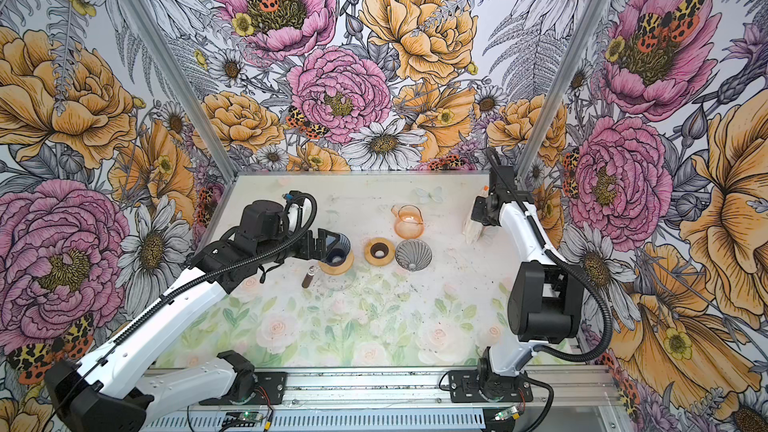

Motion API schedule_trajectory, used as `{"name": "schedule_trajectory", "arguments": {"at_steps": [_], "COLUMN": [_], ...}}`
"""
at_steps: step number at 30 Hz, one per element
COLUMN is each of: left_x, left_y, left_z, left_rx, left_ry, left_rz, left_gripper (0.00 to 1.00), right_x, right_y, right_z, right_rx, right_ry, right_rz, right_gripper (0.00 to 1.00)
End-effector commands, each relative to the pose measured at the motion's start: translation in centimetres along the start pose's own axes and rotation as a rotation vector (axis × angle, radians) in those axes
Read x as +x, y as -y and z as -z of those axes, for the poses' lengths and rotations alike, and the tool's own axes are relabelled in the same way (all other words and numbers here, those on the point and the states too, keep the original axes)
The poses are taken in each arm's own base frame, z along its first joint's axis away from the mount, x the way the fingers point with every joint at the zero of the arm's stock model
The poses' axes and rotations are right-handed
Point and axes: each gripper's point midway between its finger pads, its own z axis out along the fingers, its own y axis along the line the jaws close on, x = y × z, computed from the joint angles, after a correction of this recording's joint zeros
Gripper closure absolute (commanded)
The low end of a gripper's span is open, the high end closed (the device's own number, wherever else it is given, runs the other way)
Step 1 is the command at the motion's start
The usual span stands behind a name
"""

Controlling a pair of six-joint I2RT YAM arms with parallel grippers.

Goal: Place the coffee filter in the dripper
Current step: 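Pull the paper filter up out of the box with the right gripper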

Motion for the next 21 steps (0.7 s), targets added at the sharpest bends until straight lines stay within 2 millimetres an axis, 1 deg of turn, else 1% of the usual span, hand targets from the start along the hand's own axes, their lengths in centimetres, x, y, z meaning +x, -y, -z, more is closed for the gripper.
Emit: {"name": "schedule_trajectory", "arguments": {"at_steps": [1,6,9,14,21], "left_x": [-1.6,-1.7,-1.8,-1.9,-2.5], "left_y": [1.2,1.2,1.3,1.4,1.7], "left_z": [0.9,0.9,0.9,0.8,0.8], "left_rx": [0.032,0.032,0.034,0.036,0.043], "left_ry": [0.054,0.055,0.056,0.055,0.060], "left_rz": [-0.026,-0.027,-0.027,-0.029,-0.034], "left_gripper": [0.01,0.01,0.01,0.01,0.01], "right_x": [-0.1,0.4,0.5,0.1,0.6], "right_y": [-0.5,-0.4,-0.4,-0.9,-2.5], "right_z": [1.3,2.4,3.4,5.6,9.1], "right_rx": [-0.022,-0.031,-0.036,-0.065,-0.163], "right_ry": [0.035,0.039,0.054,0.093,0.120], "right_rz": [0.001,0.000,0.001,0.008,0.046], "right_gripper": [1.00,1.00,1.00,1.00,1.00]}}
